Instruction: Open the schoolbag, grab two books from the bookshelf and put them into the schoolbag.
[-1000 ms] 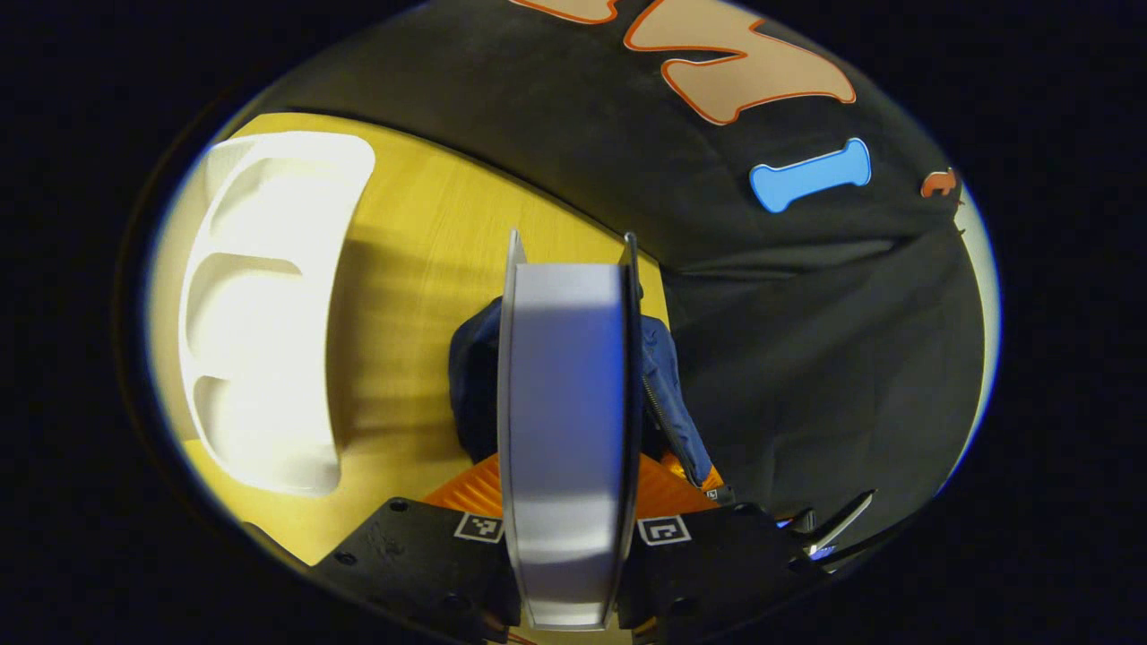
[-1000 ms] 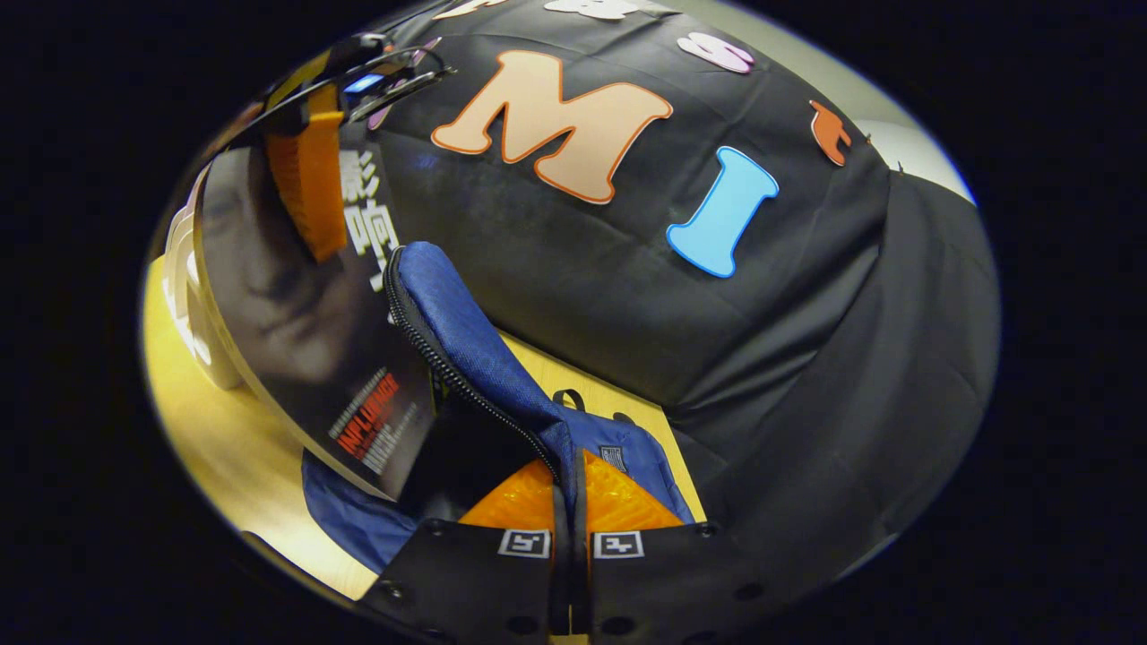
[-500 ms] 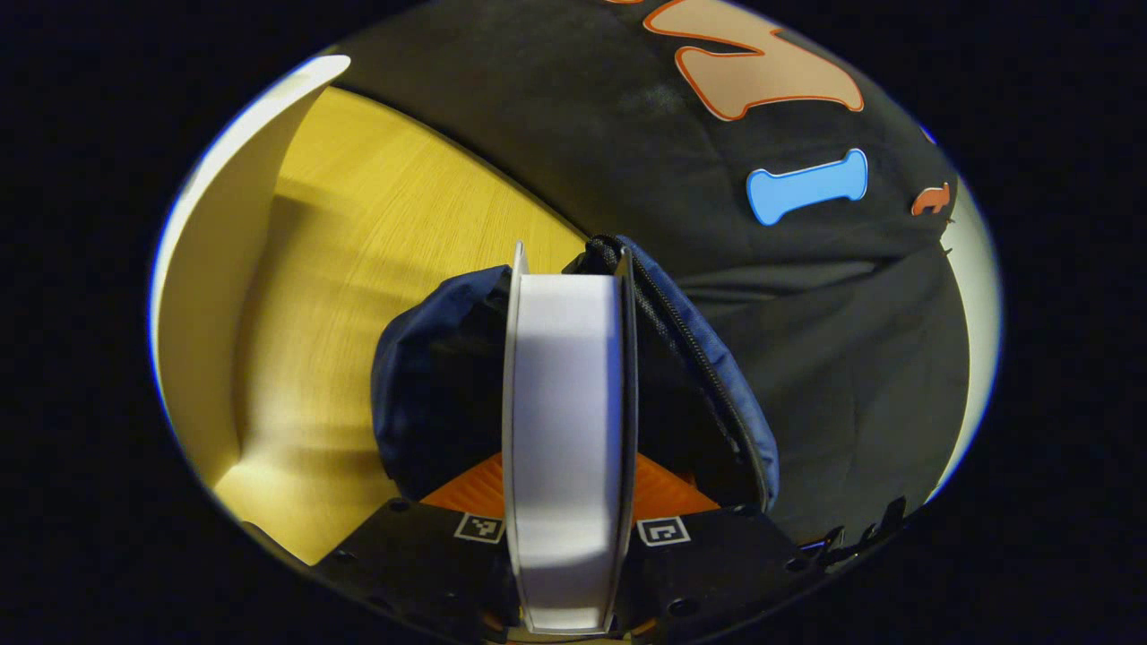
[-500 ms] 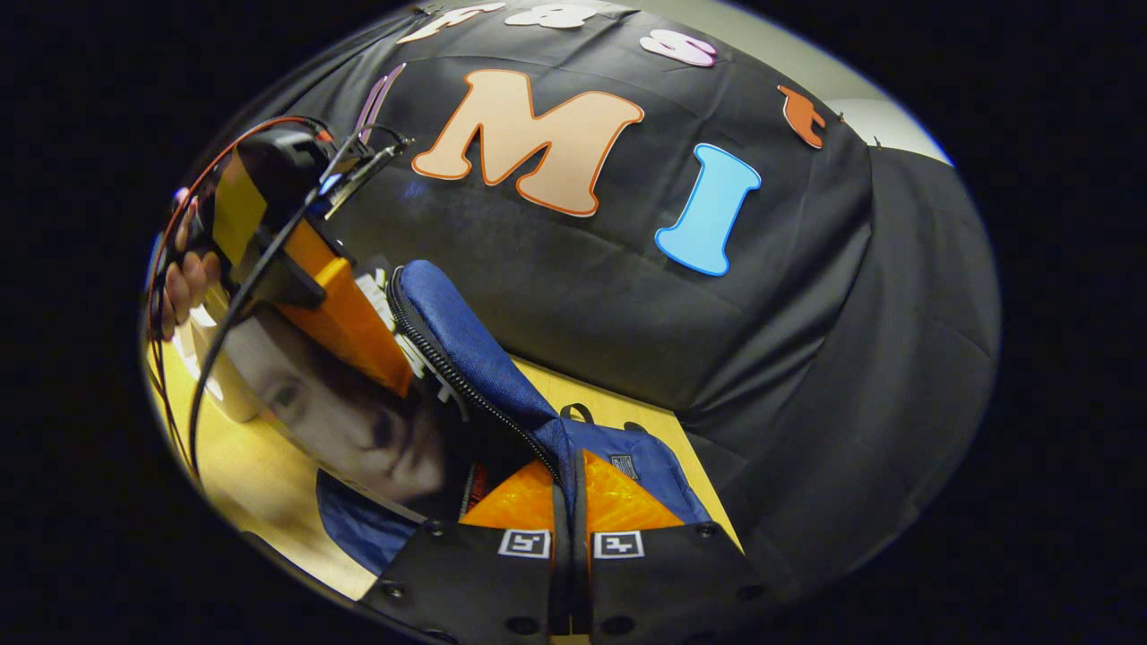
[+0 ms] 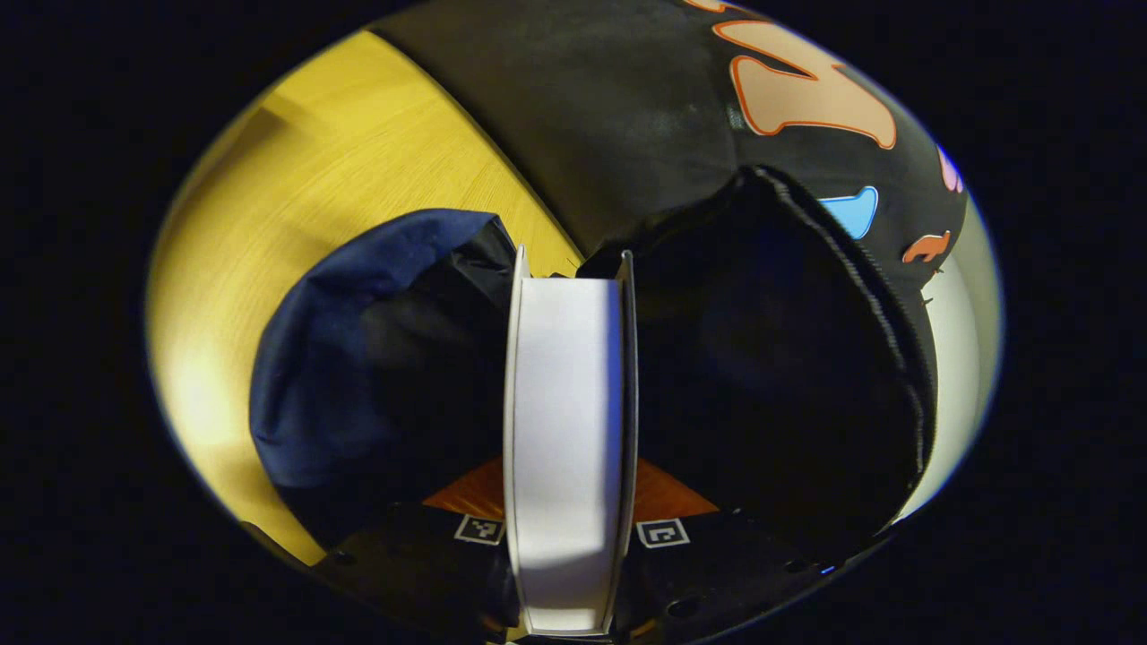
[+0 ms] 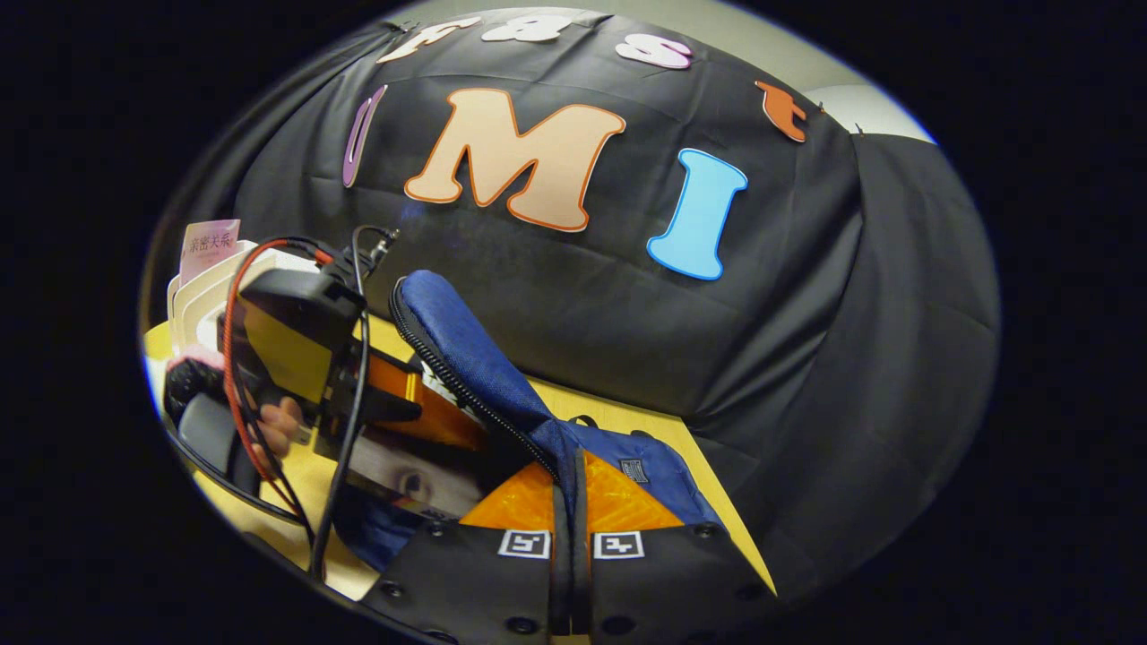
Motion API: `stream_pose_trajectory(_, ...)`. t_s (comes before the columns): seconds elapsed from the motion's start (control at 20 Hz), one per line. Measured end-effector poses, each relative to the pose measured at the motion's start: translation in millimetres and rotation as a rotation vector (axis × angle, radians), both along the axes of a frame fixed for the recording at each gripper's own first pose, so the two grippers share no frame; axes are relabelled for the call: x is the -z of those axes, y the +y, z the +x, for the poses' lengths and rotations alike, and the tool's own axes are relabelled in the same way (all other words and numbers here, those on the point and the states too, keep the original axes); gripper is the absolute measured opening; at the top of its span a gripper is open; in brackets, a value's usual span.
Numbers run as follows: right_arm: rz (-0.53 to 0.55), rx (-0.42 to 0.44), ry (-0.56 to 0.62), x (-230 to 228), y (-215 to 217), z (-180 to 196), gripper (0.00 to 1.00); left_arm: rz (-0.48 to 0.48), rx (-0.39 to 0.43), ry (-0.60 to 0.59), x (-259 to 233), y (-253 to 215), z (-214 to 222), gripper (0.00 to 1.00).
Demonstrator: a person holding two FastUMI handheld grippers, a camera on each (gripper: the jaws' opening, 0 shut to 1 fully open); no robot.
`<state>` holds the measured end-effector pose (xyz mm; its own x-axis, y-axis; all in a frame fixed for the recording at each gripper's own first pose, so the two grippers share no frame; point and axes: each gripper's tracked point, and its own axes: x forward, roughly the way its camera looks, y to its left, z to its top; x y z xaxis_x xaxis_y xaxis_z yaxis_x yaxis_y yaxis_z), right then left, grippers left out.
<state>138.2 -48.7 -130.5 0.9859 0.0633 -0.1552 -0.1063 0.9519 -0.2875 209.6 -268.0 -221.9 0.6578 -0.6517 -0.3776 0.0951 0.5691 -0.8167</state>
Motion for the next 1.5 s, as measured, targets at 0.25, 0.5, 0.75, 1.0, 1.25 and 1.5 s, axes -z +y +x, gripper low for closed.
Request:
stream_pose_trajectory(0.25, 0.014, -0.002, 0.000, -0.9, 2.9, -2.3, 0.04, -0.036, 0.042, -0.017, 12.8, -10.1, 15.2, 0.36)
stream_pose_trajectory(0.5, 0.026, 0.015, 0.028, 6.1, 1.6, 1.1, 0.04, -0.039, 0.047, 0.057, 30.3, -18.2, 25.6, 0.38)
stream_pose_trajectory(0.75, 0.015, 0.030, 0.030, 9.5, 1.9, 3.7, 0.04, 0.105, 0.051, 0.091, 47.0, 5.4, 15.0, 0.70)
stream_pose_trajectory(1.0, 0.013, 0.054, 0.020, 5.9, -3.6, 4.7, 0.04, 0.296, 0.081, 0.024, 38.2, 25.6, -2.7, 0.98)
stream_pose_trajectory(1.25, -0.002, 0.064, 0.029, 9.3, -6.7, 1.5, 0.04, 0.416, 0.140, 0.028, 18.1, 40.2, -37.7, 0.97)
stream_pose_trajectory(1.5, -0.023, 0.064, 0.029, 9.5, -6.9, 0.3, 0.04, 0.522, 0.222, 0.031, -8.8, 57.4, -79.8, 0.97)
